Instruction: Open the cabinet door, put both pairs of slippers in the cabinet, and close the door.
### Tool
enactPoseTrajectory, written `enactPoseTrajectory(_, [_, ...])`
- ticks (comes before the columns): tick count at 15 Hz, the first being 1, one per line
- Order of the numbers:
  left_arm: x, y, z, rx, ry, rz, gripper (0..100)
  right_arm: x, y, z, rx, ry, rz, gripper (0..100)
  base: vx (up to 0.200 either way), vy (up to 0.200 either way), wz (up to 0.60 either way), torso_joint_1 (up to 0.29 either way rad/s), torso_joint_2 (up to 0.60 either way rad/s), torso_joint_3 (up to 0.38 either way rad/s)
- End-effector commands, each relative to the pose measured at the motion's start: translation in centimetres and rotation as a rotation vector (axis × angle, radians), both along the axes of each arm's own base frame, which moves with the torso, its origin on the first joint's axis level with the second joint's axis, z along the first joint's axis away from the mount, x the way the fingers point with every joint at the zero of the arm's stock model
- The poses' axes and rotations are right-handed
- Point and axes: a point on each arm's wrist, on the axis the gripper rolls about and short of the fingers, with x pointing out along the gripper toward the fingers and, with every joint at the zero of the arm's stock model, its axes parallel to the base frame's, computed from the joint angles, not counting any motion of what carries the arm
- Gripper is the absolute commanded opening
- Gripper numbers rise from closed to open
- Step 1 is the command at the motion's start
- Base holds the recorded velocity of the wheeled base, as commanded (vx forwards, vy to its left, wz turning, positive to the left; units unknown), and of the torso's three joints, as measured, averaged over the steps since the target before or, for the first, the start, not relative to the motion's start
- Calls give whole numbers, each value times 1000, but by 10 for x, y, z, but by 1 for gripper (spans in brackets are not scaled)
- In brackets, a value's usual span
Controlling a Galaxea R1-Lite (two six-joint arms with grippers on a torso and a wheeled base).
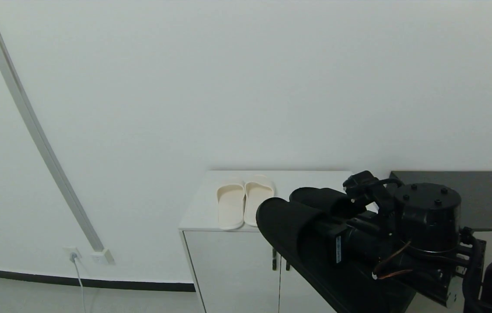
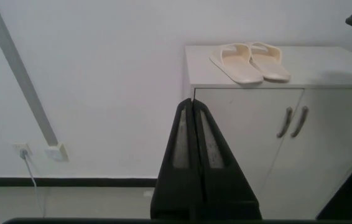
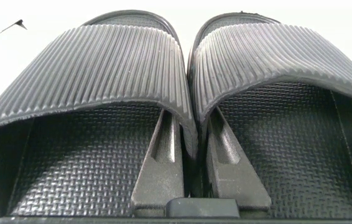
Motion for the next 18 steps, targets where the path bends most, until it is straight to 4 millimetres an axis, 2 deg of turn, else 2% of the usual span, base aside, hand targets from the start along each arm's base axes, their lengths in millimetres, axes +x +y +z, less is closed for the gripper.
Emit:
enactPoseTrajectory(1, [0, 0, 0, 0, 0, 0, 0, 0, -1, 0, -1, 1, -1, 0, 0, 0, 0, 0, 0, 0])
enactPoseTrajectory(4, [0, 0, 0, 1, 2, 0, 0, -4, -4, 6, 17, -12, 0, 0, 0, 0, 0, 0, 0, 0])
enactPoseTrajectory(18, [0, 0, 0, 1, 2, 0, 0, -7, -8, -3, -13, 9, -1, 0, 0, 0, 0, -8, 16, 9])
